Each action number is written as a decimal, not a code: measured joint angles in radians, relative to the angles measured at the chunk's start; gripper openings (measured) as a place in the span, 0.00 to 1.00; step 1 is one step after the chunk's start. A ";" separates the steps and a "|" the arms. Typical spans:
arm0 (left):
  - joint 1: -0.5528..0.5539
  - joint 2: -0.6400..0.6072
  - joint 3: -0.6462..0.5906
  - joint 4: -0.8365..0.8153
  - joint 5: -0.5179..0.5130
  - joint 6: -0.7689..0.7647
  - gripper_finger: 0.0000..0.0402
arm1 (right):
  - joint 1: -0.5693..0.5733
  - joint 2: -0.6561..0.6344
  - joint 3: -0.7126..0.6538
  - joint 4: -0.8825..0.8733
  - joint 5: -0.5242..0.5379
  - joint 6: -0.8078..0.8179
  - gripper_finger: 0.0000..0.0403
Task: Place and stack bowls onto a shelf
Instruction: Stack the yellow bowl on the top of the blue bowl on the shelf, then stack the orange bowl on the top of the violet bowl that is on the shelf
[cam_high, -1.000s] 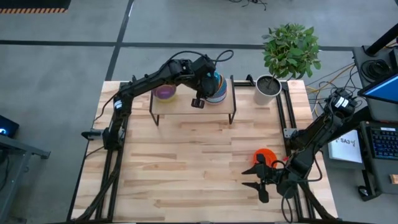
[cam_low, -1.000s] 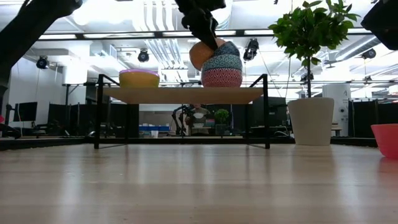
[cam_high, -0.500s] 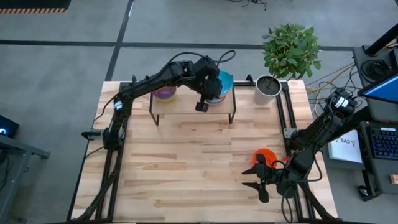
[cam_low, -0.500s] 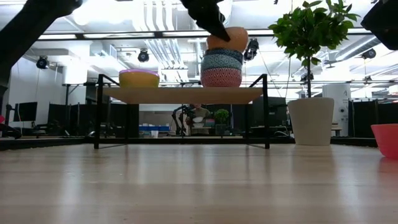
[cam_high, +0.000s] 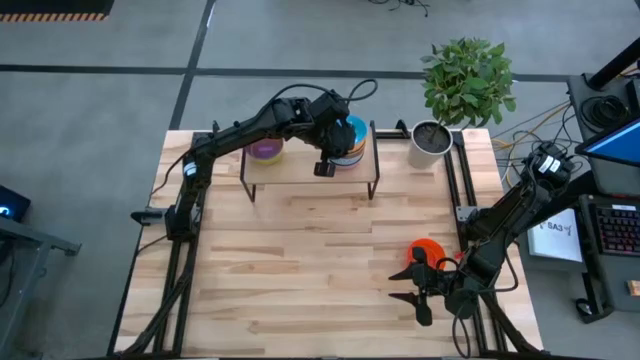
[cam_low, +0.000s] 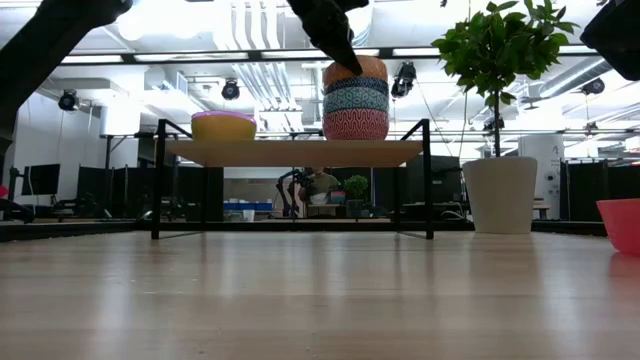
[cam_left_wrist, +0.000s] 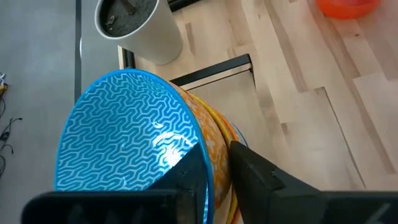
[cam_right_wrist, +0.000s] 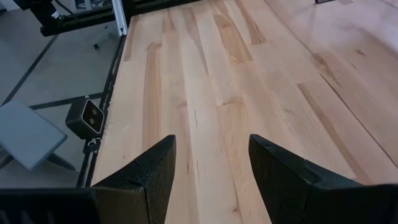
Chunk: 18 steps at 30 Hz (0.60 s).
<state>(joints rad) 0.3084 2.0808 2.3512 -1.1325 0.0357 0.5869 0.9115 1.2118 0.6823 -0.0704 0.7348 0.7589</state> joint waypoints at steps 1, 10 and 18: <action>0.000 0.000 0.000 -0.001 0.000 0.000 0.13 | 0.000 0.000 0.000 0.000 0.000 0.000 0.48; -0.002 -0.017 0.003 -0.019 0.000 0.000 0.33 | -0.002 0.000 0.000 0.000 0.005 0.008 0.48; -0.014 -0.120 -0.002 -0.049 0.008 -0.093 0.40 | -0.068 0.000 0.000 -0.010 0.026 0.118 0.48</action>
<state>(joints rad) 0.2943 1.9607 2.3494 -1.1813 0.0441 0.4940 0.8440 1.2114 0.6827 -0.0801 0.7611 0.8770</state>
